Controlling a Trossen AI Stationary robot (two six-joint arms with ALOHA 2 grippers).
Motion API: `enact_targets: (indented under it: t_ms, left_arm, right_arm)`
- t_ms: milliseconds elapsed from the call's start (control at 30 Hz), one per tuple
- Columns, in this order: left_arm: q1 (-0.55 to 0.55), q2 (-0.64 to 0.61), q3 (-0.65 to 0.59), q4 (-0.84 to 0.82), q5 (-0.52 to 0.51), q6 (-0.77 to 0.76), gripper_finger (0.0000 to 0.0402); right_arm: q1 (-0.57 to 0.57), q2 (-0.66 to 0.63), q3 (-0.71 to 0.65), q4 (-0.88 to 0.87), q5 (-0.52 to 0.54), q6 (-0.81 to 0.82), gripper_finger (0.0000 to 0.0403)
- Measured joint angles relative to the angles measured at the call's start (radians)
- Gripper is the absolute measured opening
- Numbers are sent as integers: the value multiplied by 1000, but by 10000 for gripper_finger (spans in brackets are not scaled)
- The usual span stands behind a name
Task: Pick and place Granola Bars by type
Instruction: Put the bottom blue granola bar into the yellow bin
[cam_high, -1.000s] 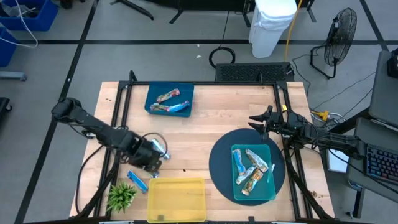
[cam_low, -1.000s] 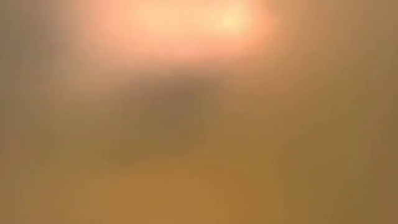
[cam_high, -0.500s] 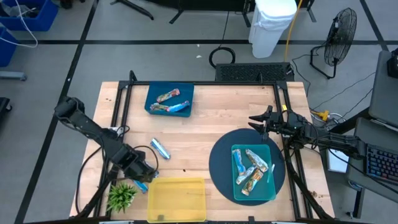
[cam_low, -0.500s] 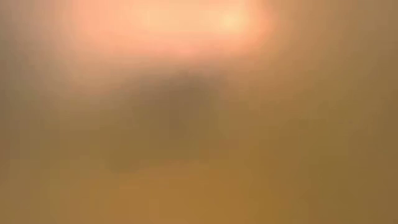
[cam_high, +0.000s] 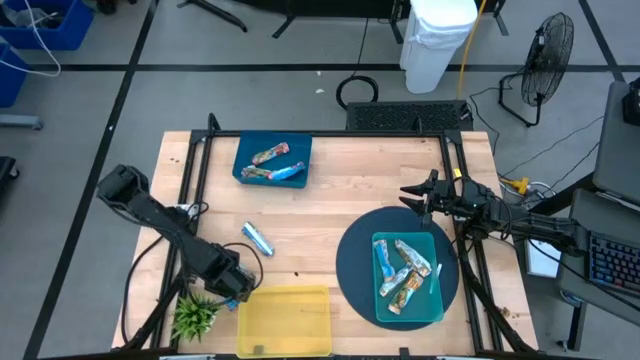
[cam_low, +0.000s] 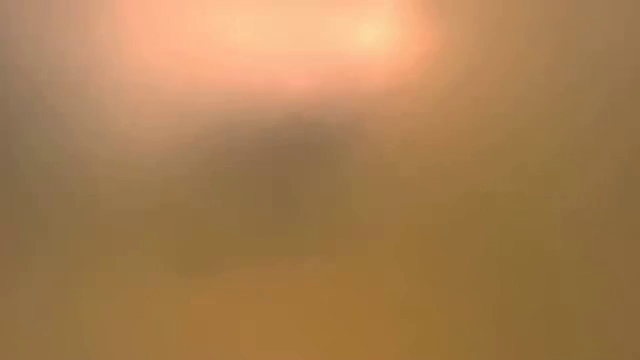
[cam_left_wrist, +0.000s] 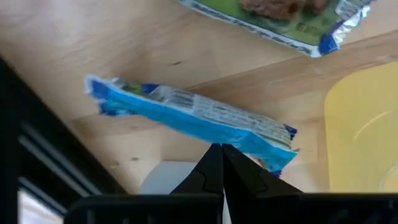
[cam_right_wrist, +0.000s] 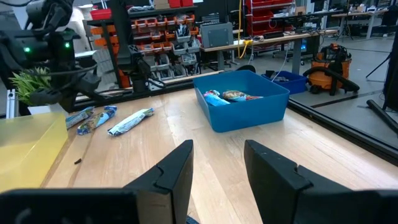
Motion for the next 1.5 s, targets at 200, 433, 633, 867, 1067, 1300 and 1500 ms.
enact_targets:
  t_ms: [200,433,633,867,1067,1300,1500]
  left_arm:
    - [0,59,0,21,45,25,4]
    - [10,87,-17,32,69,32,4]
    - [45,83,-111,162,95,40,9]
    - [92,83,-153,218,101,83,10]
    - [115,83,-153,145,51,104,4]
    - [150,85,-155,16,0,111,10]
    - [173,86,-157,-18,-34,114,11]
  right_arm:
    - [0,0,0,0,0,0,135]
    - [0,0,0,0,0,0,135]
    - [0,0,0,0,0,0,135]
    - [0,0,0,0,0,0,135]
    - [0,0,0,0,0,0,135]
    - [0,0,0,0,0,0,135]
    - [0,0,0,0,0,0,135]
